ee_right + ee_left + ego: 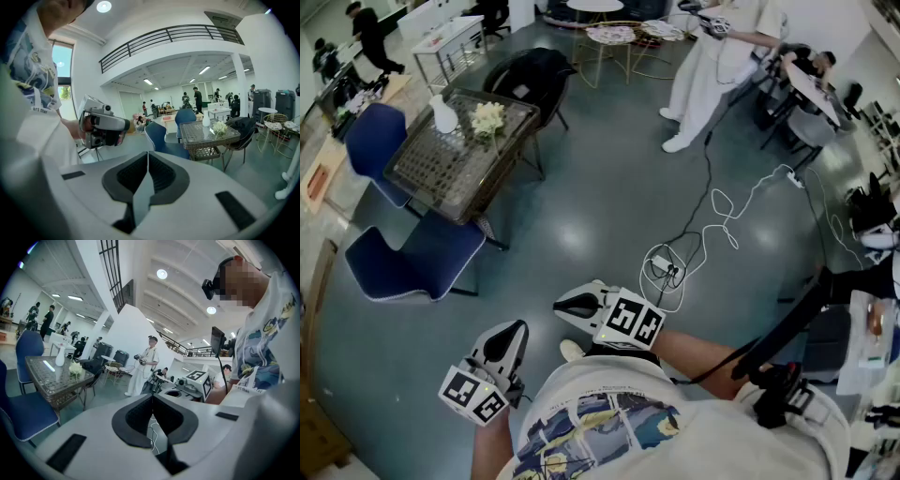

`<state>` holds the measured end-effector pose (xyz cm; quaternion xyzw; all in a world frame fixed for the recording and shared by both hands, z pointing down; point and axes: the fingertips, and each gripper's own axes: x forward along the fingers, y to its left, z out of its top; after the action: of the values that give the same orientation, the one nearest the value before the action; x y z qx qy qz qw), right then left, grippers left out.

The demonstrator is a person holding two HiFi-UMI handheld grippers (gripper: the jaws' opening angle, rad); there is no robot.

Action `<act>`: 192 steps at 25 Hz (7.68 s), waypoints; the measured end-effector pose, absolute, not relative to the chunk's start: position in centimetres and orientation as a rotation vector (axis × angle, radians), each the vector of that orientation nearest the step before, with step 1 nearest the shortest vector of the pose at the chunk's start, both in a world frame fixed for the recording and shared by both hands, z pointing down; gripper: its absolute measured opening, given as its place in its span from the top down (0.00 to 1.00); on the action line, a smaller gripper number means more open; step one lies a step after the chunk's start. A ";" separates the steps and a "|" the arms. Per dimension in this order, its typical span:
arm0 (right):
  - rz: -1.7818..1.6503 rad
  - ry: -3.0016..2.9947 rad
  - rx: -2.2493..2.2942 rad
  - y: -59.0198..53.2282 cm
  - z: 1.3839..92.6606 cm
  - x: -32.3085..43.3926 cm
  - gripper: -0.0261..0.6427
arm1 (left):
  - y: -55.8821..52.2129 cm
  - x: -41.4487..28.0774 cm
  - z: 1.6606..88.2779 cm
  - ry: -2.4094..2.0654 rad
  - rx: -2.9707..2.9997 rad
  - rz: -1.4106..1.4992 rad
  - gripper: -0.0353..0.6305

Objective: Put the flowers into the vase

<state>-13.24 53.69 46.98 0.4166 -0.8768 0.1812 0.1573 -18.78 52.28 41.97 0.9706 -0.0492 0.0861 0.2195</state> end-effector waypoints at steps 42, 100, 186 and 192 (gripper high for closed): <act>0.699 -2.646 0.877 37.7 47.9 8.3 0.93 | 36.2 3.7 40.3 -0.439 2.635 0.340 0.93; 1.364 -2.111 0.987 -33.6 74.5 12.8 0.60 | -16.0 -2.2 46.1 -0.636 2.400 0.344 0.93; -0.091 -2.611 0.846 -45.5 47.9 -5.4 0.87 | -14.4 -11.3 42.4 -1.038 2.352 0.171 0.93; -0.063 -2.642 0.901 -44.5 46.0 -4.9 0.80 | -13.9 -12.0 41.5 -0.999 2.386 0.158 0.93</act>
<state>-4.87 -44.48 45.95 0.3176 -0.9319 -0.0224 0.1739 -12.01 -13.88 41.55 0.8860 -0.3712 0.0585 0.2717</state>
